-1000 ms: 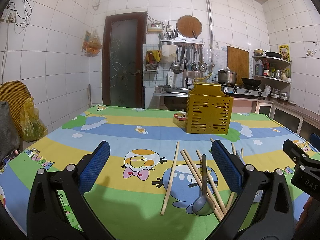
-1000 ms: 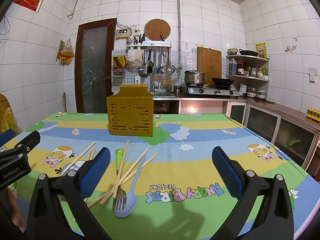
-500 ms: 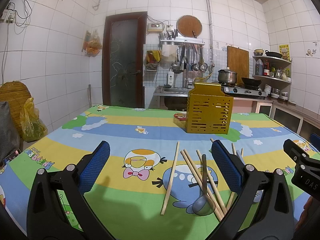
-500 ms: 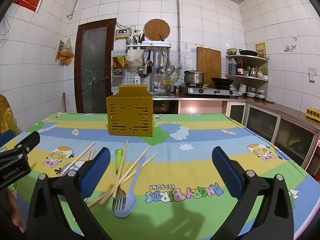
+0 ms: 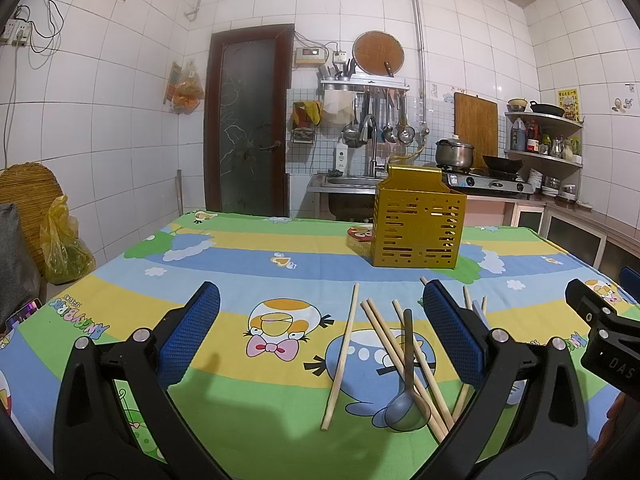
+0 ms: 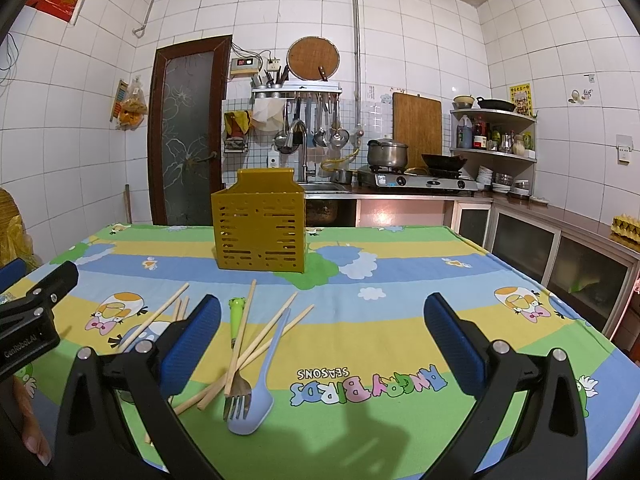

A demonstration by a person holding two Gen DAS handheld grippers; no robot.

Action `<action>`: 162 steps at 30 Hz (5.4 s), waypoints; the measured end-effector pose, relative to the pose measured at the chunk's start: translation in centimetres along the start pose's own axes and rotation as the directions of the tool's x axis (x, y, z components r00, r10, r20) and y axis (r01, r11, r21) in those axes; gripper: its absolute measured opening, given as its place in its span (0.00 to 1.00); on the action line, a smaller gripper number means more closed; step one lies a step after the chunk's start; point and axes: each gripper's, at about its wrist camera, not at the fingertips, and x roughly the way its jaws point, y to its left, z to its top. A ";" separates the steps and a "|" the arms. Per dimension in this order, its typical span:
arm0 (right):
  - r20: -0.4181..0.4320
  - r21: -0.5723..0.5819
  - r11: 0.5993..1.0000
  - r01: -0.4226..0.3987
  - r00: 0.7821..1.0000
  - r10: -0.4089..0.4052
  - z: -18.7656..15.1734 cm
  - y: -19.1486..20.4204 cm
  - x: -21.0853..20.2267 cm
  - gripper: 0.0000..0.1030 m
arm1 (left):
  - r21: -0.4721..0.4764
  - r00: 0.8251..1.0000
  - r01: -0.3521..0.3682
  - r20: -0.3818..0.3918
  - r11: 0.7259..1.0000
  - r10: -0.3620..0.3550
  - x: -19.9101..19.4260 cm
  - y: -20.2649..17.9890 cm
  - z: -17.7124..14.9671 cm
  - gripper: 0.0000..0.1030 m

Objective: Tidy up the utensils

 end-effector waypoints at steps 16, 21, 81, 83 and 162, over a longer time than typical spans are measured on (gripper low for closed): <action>-0.004 0.001 1.000 0.004 1.000 -0.004 -0.2 -0.2 0.1 0.96 | 0.000 1.000 0.000 0.001 1.000 0.000 0.0 0.0 0.0 0.95; -0.007 0.001 1.000 0.006 1.000 -0.006 -0.3 -0.1 0.2 0.96 | 0.000 1.000 0.000 0.002 1.000 0.000 0.0 0.0 0.0 0.95; -0.560 -0.045 0.992 0.116 0.819 -0.121 -1.1 1.7 17.2 0.96 | 0.070 0.768 0.121 -0.638 0.990 -0.049 21.5 1.3 -1.5 0.95; -0.575 -0.042 0.993 0.113 0.809 -0.117 -1.3 1.7 18.1 0.96 | 0.075 0.766 0.123 -0.642 0.990 -0.046 22.0 1.2 -1.5 0.95; -0.101 0.171 0.973 -0.153 0.980 0.172 10.0 -0.9 13.6 0.06 | -0.161 0.950 0.225 -0.182 0.961 -0.253 13.5 -0.9 12.8 0.04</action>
